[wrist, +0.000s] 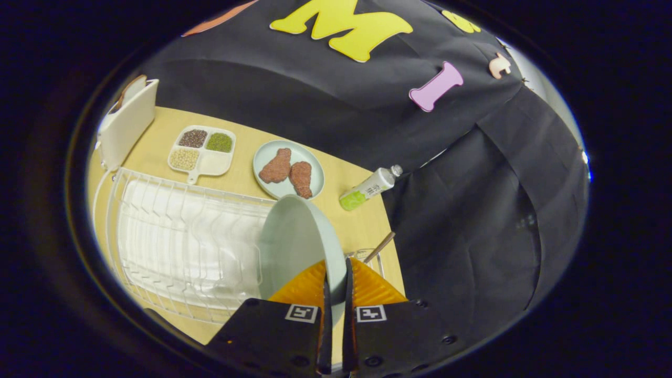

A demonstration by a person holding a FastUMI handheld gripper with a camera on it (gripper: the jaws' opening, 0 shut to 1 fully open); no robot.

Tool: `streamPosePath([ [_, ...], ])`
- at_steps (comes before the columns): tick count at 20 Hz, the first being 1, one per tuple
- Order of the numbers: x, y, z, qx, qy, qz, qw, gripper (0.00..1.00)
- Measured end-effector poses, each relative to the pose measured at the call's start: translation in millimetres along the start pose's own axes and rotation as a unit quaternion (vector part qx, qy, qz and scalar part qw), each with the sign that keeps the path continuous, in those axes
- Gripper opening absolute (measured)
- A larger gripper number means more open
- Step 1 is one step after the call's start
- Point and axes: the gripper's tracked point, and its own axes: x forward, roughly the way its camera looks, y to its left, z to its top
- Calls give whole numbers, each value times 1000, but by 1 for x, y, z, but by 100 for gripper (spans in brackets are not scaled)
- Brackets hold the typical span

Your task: Take the plate from the dish rack, then take the spoon from the basket and place it into the plate.

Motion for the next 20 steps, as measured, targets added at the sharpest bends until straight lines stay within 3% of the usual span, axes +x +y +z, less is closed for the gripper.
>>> streamPosePath([
  [3,-18,-4,8,4,-31,-19,999,13],
  [13,-82,-27,-6,-6,-88,-10,996,13],
  [16,-94,-37,-30,-1,-82,28,996,13],
  [20,-94,-49,-75,34,-62,115,991,13],
])
